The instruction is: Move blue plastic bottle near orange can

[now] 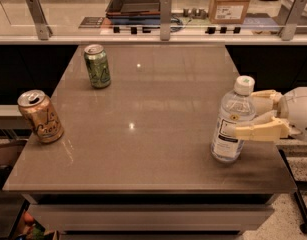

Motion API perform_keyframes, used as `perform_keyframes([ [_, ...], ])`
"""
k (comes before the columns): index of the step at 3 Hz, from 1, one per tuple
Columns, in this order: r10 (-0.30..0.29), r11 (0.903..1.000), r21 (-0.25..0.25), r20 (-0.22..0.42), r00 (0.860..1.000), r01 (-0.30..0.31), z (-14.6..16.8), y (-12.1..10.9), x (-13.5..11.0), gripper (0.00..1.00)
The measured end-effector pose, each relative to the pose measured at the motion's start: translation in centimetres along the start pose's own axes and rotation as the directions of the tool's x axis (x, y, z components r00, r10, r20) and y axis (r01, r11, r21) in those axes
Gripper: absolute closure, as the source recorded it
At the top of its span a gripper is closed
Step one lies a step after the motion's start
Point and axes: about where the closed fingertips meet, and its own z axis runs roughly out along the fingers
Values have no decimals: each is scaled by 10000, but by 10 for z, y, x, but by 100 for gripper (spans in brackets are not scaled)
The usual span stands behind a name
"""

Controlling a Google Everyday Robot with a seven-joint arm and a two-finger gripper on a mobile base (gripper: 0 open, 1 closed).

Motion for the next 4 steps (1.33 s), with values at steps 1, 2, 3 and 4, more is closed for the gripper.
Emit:
perform_keyframes([
  [1, 57, 9995, -311, -46, 10000, -58, 14, -5, -8, 100],
  [2, 280, 9966, -784, 215, 9994, -262, 49, -2, -23, 100],
  [3, 537, 9947, -915, 705, 9961, -471, 88, 8, -37, 100],
  [4, 315, 9971, -713, 867, 9957, -253, 128, 24, -52, 100],
])
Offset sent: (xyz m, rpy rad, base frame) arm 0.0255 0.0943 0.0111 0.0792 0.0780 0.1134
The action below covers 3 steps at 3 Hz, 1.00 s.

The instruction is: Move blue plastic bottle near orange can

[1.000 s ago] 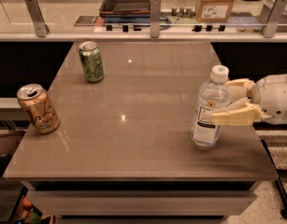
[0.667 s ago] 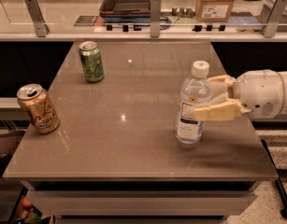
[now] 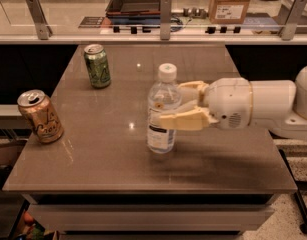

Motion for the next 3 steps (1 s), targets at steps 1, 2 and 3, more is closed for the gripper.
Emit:
perform_keyframes([
  [1, -450, 9989, 135, -305, 9985, 455, 45, 11, -12, 100],
  [2, -656, 9978, 45, -667, 9956, 661, 81, 12, -18, 100],
  [3, -703, 9972, -315, -758, 9946, 681, 115, 11, -19, 100],
])
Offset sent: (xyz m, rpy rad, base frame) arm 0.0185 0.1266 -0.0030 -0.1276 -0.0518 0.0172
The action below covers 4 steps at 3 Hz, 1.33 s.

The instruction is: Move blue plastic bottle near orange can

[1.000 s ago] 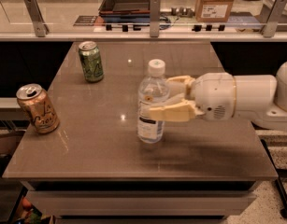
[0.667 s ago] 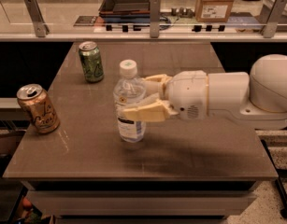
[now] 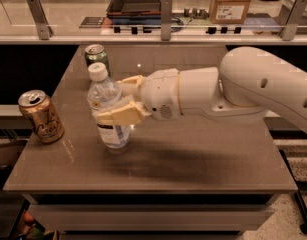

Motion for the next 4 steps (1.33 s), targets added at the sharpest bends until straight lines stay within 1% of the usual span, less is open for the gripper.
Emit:
perform_keyframes([
  [1, 47, 9984, -572, 188, 9998, -36, 30, 1, 2, 100],
  [2, -18, 9951, -991, 250, 9997, 43, 53, 3, 3, 100],
  [3, -83, 9920, -1257, 399, 9992, 132, 66, 5, 5, 100],
  [4, -82, 9919, -1260, 400, 9992, 132, 66, 5, 4, 82],
])
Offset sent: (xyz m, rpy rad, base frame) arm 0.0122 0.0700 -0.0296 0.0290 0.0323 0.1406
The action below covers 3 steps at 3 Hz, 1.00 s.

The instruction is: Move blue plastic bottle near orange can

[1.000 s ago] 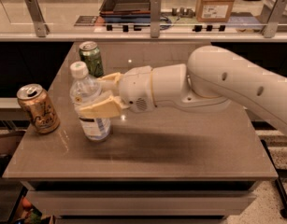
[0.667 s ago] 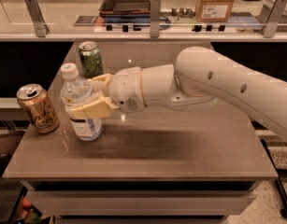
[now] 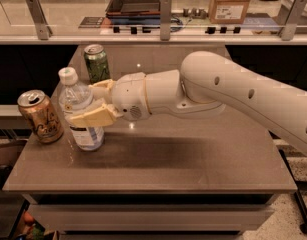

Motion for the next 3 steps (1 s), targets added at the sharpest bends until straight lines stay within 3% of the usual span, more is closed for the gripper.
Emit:
perform_keyframes([
  [3, -64, 10000, -67, -7, 10000, 64, 3, 3, -3, 12],
])
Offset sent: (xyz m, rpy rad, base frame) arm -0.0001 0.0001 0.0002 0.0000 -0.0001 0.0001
